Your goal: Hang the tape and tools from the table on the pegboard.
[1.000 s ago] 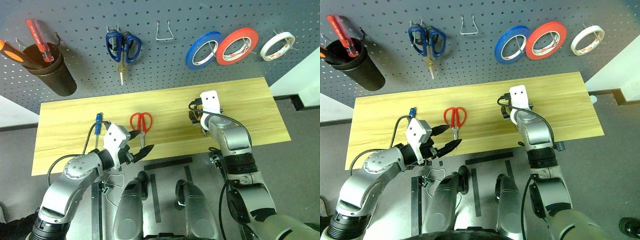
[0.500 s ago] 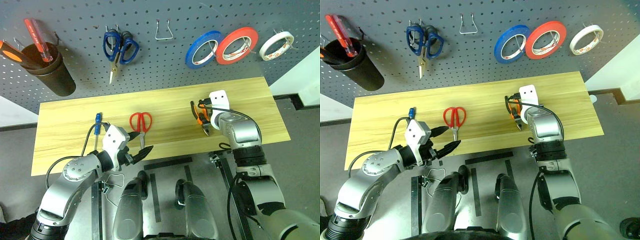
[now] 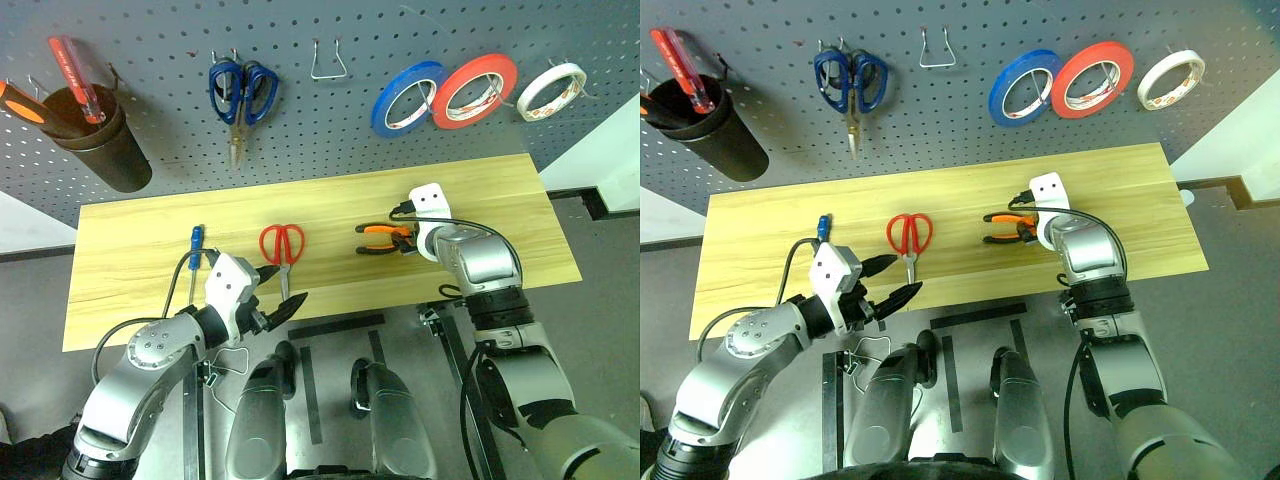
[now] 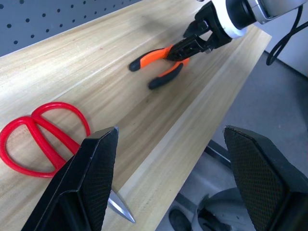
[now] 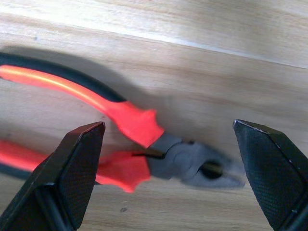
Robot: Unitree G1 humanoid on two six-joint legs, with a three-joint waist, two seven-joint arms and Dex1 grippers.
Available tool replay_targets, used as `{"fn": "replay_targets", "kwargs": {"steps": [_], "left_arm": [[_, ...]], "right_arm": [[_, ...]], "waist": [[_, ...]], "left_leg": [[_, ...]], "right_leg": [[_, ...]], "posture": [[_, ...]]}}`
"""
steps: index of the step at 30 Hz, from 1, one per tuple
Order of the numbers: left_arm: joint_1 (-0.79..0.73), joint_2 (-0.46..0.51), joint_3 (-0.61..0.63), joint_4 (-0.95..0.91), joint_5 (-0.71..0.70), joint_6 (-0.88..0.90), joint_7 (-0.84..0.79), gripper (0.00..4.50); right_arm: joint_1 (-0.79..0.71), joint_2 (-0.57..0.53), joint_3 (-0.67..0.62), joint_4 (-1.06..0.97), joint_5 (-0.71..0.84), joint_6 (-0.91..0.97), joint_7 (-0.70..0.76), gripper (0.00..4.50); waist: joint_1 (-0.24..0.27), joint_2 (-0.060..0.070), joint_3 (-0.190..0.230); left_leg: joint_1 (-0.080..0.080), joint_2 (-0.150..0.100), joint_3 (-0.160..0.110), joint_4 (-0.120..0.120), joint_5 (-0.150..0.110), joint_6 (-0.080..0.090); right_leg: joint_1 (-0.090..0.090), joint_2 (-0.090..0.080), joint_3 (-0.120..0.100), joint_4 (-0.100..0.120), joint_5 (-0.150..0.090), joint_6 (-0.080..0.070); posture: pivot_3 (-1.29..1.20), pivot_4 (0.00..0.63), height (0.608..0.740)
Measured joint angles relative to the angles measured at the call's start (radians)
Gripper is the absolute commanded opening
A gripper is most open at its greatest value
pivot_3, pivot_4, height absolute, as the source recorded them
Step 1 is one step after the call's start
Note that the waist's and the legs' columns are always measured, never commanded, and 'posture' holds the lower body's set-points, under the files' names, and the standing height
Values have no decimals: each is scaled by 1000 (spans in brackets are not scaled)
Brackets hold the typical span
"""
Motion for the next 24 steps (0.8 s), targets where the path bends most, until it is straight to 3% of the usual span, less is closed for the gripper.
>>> {"fn": "replay_targets", "kwargs": {"steps": [14, 24], "left_arm": [[-13, -11, -11, 0, 1, 0, 4, 3641], [-7, -13, -23, 0, 2, -2, 4, 3641]], "right_arm": [[2, -7, 33, 22, -11, -62, 36, 4465], [2, -72, 97, 38, -25, -231, 221, 4465]], "waist": [[1, 0, 0], [1, 0, 0]], "left_leg": [[0, 0, 1, -1, 0, 0], [0, 0, 1, -1, 0, 0]], "right_leg": [[-1, 0, 0, 0, 0, 0], [-1, 0, 0, 0, 0, 0]], "posture": [[65, 422, 717], [63, 423, 717]]}}
